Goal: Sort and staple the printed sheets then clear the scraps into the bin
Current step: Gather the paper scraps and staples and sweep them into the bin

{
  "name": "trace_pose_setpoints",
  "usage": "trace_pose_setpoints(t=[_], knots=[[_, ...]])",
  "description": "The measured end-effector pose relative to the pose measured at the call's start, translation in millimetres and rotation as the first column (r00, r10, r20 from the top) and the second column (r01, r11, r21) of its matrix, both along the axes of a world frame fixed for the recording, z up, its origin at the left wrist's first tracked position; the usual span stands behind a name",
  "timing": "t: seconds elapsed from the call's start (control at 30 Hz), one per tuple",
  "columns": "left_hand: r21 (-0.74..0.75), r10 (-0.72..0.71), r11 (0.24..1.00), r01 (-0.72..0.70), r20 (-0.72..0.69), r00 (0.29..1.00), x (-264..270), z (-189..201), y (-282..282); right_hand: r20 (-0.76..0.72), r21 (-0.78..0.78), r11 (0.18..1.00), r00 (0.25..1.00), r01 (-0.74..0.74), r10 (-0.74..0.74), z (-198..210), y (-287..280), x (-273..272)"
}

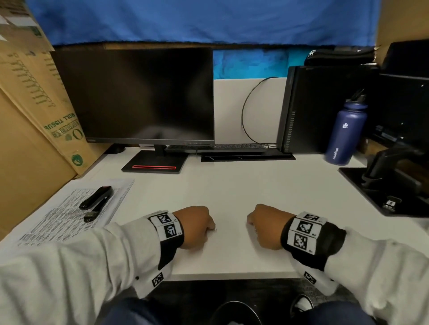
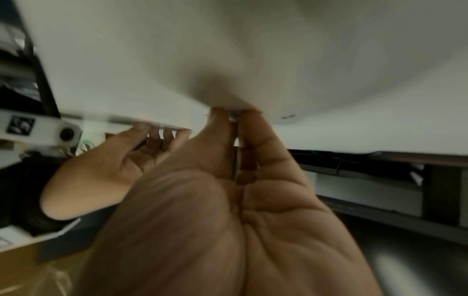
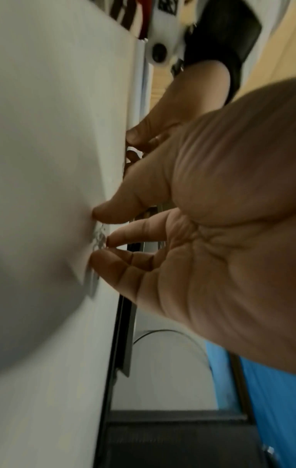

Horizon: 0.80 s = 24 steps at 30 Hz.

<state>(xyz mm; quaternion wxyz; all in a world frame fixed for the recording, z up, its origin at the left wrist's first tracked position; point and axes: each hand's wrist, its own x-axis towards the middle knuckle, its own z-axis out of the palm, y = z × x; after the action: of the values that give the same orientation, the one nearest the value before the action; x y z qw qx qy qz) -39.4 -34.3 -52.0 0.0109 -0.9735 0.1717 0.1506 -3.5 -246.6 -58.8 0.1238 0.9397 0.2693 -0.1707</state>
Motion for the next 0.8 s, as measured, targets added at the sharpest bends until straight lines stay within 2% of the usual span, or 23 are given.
trace_pose_setpoints(t=[0.2,0.33,0.43,0.53,0.67,0.73,0.77,0.8], knots=[[-0.015,-0.034,0.999,0.035,0.094,0.995,5,-5,0,0.107,0.123,0.992,0.994,-0.005,-0.008,-4,-5,3],[-0.021,-0.047,0.999,0.05,0.114,0.992,5,-7,-1,0.144,0.139,0.99,0.989,-0.031,0.011,-5,-2,4],[-0.051,-0.004,0.999,0.01,0.115,0.993,4,-6,-3,0.126,0.119,0.993,0.992,-0.025,0.01,-4,0,9],[-0.019,0.018,1.0,-0.016,0.113,0.993,6,-6,-8,0.098,0.084,0.996,0.995,0.006,-0.015,0,2,15],[0.004,0.059,0.998,-0.059,0.06,0.996,15,0,-12,0.034,0.076,0.992,0.994,0.099,-0.101,9,8,24],[-0.067,0.131,0.989,-0.129,0.029,0.991,24,5,-3,-0.011,0.221,0.953,0.977,0.208,-0.211,16,3,32],[-0.13,0.185,0.975,-0.179,0.031,0.982,29,8,4,-0.06,0.362,0.885,0.955,0.292,-0.291,21,-3,37],[-0.216,0.251,0.947,-0.238,0.034,0.967,32,12,12,-0.162,0.537,0.744,0.914,0.397,-0.371,25,-10,40]])
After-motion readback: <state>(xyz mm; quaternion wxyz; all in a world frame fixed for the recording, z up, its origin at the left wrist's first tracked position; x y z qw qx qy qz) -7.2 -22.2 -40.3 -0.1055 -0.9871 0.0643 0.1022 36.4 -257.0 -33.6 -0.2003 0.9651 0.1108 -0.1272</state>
